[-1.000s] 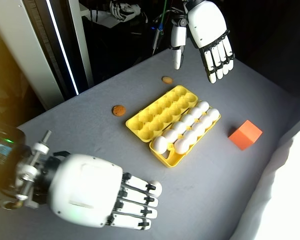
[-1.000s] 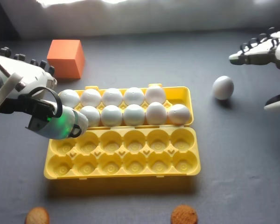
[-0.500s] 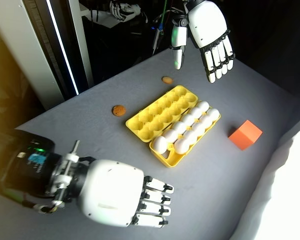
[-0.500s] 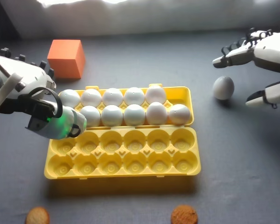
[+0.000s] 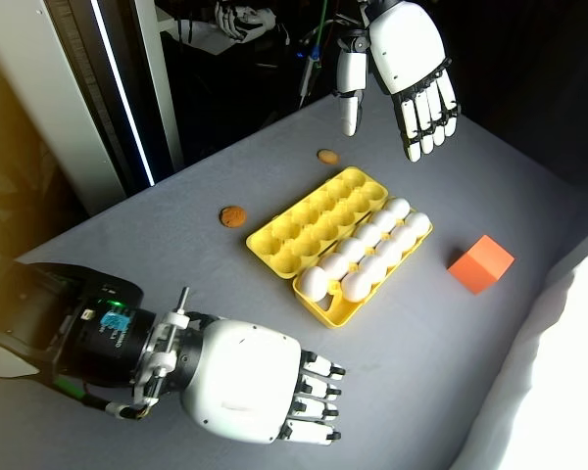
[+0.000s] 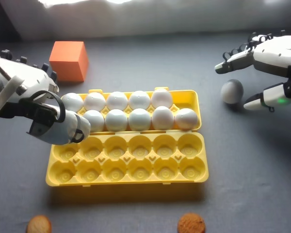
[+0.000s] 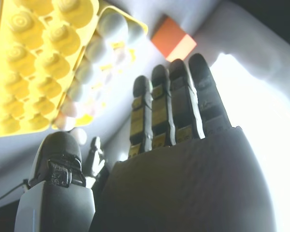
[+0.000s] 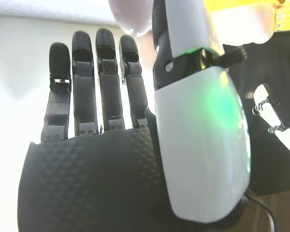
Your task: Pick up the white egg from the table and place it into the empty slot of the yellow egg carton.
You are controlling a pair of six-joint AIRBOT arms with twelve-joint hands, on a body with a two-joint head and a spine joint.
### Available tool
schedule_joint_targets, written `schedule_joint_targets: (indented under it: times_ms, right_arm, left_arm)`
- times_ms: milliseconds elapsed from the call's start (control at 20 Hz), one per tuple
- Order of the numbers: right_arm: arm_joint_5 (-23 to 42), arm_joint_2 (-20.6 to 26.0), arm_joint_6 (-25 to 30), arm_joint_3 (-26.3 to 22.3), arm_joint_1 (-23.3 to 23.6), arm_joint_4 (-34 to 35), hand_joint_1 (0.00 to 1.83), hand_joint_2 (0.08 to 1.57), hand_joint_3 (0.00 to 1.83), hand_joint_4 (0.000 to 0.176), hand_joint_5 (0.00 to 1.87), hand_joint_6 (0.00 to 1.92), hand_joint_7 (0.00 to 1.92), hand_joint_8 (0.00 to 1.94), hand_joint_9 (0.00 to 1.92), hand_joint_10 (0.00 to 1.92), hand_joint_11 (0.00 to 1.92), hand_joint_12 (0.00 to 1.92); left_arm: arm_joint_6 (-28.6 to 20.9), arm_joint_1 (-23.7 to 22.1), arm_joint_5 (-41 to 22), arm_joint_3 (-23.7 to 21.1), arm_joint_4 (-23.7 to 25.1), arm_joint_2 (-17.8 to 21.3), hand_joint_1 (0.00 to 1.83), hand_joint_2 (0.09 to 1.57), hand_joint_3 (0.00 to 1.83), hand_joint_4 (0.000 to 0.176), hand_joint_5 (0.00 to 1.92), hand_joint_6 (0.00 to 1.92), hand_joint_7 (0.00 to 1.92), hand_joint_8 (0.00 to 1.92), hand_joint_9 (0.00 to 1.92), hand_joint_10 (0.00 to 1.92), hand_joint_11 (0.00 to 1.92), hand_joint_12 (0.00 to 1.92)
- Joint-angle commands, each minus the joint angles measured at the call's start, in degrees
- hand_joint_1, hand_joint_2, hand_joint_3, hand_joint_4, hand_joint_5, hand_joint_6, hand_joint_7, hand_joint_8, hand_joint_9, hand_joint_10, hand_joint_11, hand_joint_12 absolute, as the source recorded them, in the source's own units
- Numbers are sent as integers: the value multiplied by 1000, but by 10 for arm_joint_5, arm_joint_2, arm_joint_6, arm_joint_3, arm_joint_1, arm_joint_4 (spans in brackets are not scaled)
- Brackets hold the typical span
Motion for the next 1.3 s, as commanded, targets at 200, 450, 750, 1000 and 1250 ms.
schedule_joint_targets:
  times_ms: [200, 450, 750, 1000, 1250]
  right_arm:
    - [67, -5, 8, 16, -3, 10, 1133, 1038, 4, 0, 502, 16, 528, 11, 452, 55, 0, 1150]
    - [69, -15, 10, 23, -13, 10, 1150, 1049, 4, 0, 526, 15, 571, 16, 501, 76, 0, 1264]
    - [77, -22, 10, 31, -23, 10, 1178, 1036, 0, 0, 613, 37, 674, 40, 587, 127, 0, 1428]
    - [86, -21, 12, 35, -25, 11, 1210, 1035, 0, 0, 724, 13, 813, 31, 586, 464, 79, 1497]
    - [87, -21, 14, 38, -21, 13, 1266, 1020, 0, 0, 847, 44, 965, 76, 648, 659, 226, 1496]
  left_arm:
    - [1, -7, 2, -1, 48, 7, 0, 1224, 0, 0, 264, 3, 291, 5, 231, 6, 0, 464]
    - [2, -7, 3, -1, 48, 7, 0, 1225, 0, 0, 244, 3, 265, 1, 218, 2, 0, 424]
    - [3, -7, 3, -1, 48, 7, 0, 1232, 0, 0, 284, 0, 307, 2, 253, 3, 0, 488]
    - [3, -7, 3, -1, 48, 7, 0, 1232, 0, 0, 286, 1, 321, 4, 270, 6, 0, 500]
    - [3, -7, 3, -1, 48, 7, 0, 1232, 0, 0, 300, 0, 328, 1, 281, 1, 0, 524]
